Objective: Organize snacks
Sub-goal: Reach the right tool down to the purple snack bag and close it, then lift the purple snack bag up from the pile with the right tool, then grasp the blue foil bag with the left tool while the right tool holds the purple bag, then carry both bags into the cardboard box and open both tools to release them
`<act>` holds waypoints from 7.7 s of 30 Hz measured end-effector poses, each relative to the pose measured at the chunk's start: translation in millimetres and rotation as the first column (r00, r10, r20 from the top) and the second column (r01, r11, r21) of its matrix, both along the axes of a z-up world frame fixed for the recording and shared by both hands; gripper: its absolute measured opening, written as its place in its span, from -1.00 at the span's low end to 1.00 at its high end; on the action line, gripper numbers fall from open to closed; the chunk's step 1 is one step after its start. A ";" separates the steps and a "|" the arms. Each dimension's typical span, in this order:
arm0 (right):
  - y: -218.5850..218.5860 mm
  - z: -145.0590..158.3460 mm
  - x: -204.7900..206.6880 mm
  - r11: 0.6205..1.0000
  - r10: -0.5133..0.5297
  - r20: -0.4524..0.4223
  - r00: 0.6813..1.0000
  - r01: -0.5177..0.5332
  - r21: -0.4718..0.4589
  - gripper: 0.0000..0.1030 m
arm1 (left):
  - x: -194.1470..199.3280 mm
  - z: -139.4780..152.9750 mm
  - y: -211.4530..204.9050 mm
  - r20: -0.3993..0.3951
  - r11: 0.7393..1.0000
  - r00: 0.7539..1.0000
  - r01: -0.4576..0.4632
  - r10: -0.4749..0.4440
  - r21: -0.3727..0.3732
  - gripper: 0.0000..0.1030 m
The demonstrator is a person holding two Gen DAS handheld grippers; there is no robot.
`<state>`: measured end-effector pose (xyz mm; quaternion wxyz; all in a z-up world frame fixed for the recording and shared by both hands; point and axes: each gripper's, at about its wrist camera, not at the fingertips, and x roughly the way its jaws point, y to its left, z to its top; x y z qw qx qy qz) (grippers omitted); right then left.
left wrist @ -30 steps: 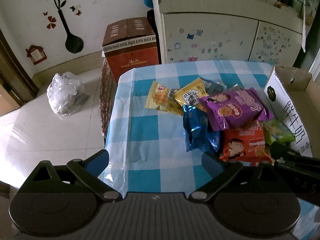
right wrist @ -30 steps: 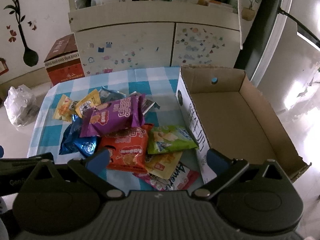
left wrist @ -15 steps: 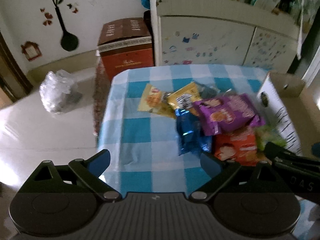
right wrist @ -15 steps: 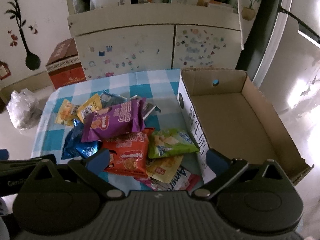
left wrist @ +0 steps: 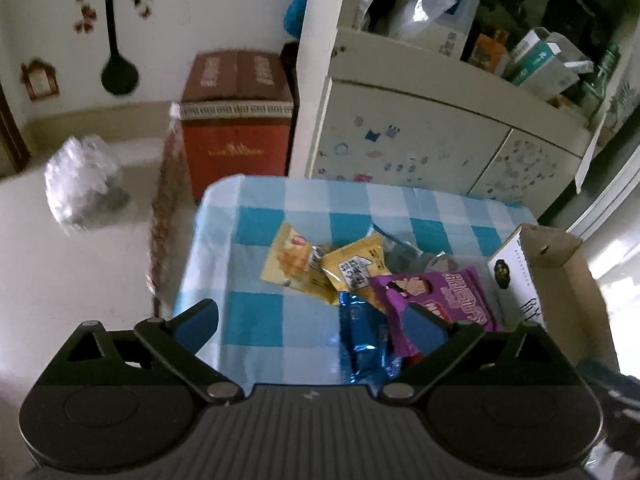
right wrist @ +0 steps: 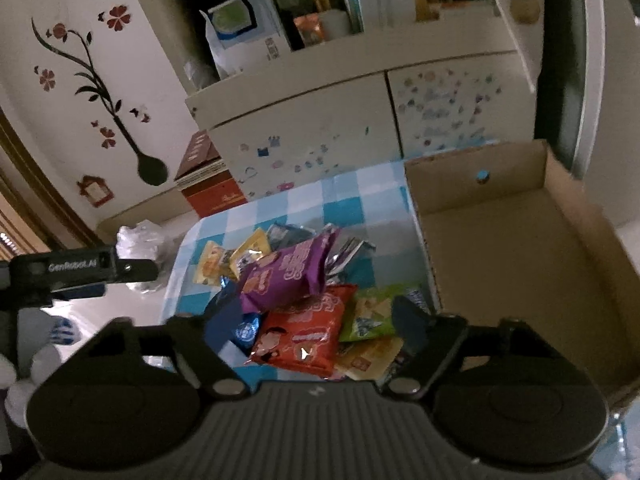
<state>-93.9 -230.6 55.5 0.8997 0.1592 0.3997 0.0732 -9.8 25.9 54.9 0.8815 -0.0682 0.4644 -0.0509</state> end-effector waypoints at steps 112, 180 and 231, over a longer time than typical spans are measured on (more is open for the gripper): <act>101.3 -83.4 57.6 0.882 0.459 -0.063 0.886 -0.463 -0.087 0.57 | 42.9 -71.0 11.3 -0.246 0.996 0.969 -0.042 0.021 -0.081 1.00; 30.8 -29.9 35.7 0.997 0.071 -0.076 0.995 -0.073 -0.032 0.34 | 15.7 -65.0 -39.0 -0.103 0.999 0.995 0.002 0.002 0.036 0.11; -133.2 27.3 -5.0 0.871 -0.491 0.029 0.871 0.491 0.000 0.34 | -26.1 -19.1 -225.1 0.181 0.863 0.874 0.479 -0.451 -0.161 0.11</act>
